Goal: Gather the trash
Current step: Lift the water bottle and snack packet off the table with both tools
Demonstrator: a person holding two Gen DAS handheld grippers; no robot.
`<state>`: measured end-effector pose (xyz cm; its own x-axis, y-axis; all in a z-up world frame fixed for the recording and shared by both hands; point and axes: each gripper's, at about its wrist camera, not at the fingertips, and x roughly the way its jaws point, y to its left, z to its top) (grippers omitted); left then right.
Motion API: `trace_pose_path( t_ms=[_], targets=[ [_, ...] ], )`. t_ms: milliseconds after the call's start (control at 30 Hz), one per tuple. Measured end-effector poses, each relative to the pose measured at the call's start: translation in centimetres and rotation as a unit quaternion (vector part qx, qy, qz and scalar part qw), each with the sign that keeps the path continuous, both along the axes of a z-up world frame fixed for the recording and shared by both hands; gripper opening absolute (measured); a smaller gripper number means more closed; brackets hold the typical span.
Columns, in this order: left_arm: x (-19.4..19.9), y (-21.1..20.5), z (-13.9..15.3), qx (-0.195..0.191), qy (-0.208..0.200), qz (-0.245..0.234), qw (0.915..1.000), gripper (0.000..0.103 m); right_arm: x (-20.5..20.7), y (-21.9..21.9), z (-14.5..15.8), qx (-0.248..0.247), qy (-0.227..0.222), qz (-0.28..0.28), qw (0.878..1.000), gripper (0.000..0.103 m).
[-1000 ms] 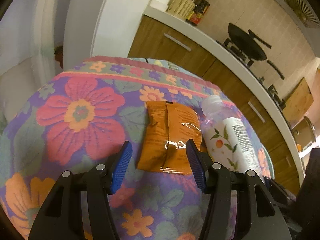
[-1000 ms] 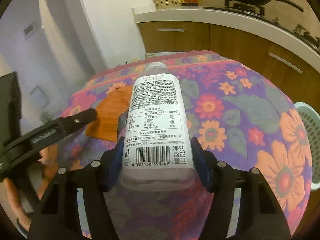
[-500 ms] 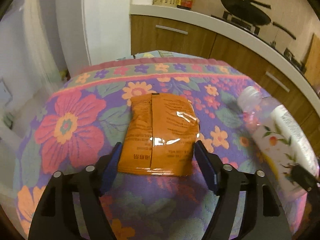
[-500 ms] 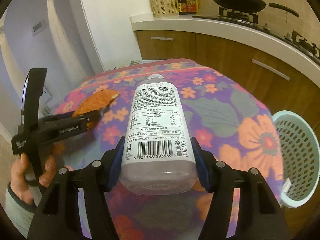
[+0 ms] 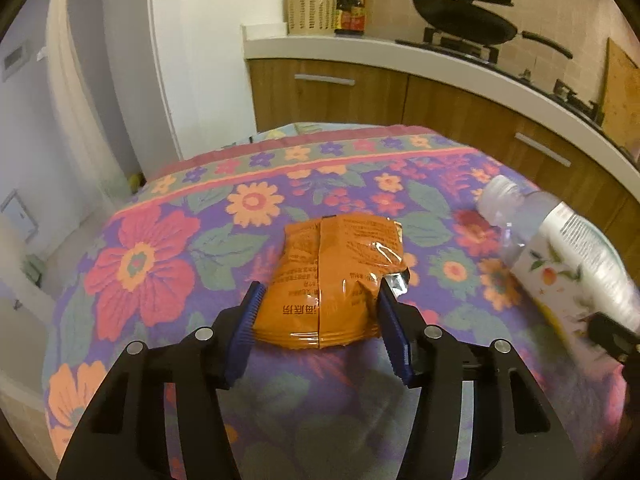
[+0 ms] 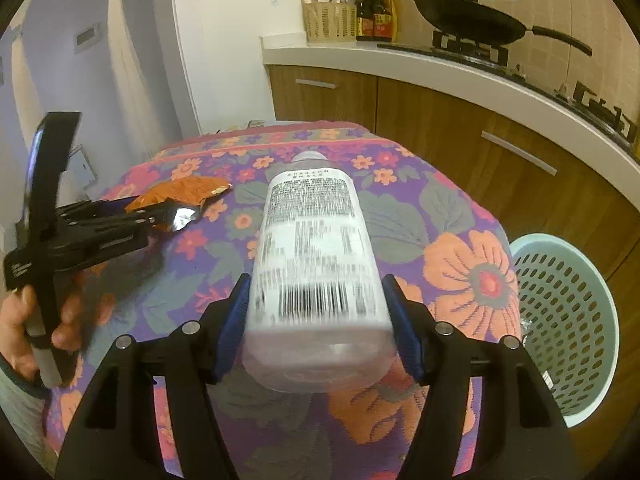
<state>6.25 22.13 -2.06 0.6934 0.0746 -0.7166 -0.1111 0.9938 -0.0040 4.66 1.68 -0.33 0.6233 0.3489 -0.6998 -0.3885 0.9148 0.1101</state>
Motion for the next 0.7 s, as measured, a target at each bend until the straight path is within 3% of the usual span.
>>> trace_pose_path(
  t_ms=[200,300,567,700],
  targets=[
    [-2.6,0.3,1.0,-0.072,-0.017,-0.03,0.9968,0.054,0.8,0.1,0.0,0.014,0.017,0.006,1.0,0.071],
    [-3.5,0.2,0.8,-0.09,-0.01,-0.05,0.9946,0.057,1.7,0.3,0.0,0.022,0.034,0.014,0.999,0.071],
    [-4.2,-0.8,-0.6,-0.069,0.033,-0.082,0.9937,0.069,2.8,1.5,0.0,-0.005,0.048,0.025,0.999,0.071],
    [-3.8,-0.4,-1.2,-0.096,0.054,-0.09,0.9899,0.072,3.1,1.4,0.1,-0.003,0.06,0.033,0.998,0.071]
  ],
)
